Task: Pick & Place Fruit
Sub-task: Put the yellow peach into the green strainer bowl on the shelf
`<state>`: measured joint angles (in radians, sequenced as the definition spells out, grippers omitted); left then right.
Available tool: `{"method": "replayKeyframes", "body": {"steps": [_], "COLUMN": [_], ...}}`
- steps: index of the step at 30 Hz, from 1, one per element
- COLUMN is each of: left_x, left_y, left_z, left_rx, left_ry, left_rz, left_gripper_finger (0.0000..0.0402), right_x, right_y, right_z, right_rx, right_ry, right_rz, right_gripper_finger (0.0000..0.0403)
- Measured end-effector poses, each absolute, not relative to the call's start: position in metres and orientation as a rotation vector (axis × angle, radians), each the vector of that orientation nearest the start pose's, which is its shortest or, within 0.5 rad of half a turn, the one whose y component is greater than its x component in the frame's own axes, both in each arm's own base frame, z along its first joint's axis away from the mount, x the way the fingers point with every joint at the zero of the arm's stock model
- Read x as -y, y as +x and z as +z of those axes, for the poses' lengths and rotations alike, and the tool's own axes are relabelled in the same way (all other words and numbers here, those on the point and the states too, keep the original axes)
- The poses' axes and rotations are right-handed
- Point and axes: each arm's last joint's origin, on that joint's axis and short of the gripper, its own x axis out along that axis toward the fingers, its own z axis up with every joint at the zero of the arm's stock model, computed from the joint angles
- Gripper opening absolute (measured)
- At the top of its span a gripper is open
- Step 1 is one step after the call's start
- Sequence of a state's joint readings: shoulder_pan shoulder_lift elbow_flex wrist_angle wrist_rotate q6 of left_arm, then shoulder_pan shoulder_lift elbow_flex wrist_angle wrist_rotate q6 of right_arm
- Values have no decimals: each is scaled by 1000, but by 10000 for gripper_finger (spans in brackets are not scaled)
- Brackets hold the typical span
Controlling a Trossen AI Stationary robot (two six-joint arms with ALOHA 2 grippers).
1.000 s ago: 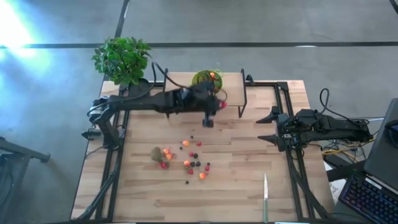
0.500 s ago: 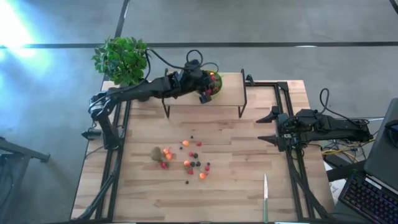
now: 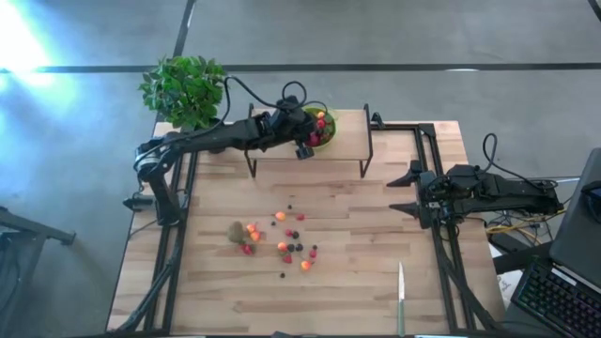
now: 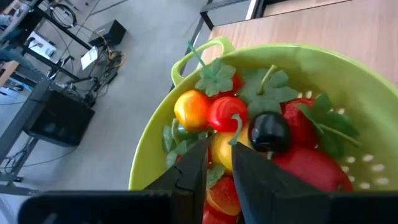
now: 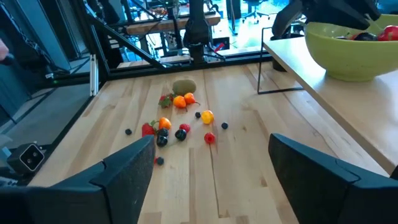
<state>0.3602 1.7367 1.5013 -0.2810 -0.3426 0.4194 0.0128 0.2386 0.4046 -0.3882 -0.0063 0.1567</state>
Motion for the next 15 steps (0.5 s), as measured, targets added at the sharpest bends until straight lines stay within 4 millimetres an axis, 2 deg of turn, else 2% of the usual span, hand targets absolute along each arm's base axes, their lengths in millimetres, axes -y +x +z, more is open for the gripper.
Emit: {"method": "replayKeyframes", "body": {"steps": [6, 11, 15], "left_x": [-147, -136, -119], "left_y": [369, 366, 361], "left_z": [325, 349, 367], "left_rx": [-662, -604, -595], "left_ry": [426, 448, 446], "left_rz": [573, 604, 575], "left_gripper_finger": [85, 121, 156], "right_x": [-1, -1, -1], "right_y": [90, 90, 90], "right_z": [244, 244, 244], "right_rx": [-223, -223, -223], "right_ry": [156, 155, 156], "right_rz": [2, 2, 2], "right_gripper_finger": [287, 274, 262]}}
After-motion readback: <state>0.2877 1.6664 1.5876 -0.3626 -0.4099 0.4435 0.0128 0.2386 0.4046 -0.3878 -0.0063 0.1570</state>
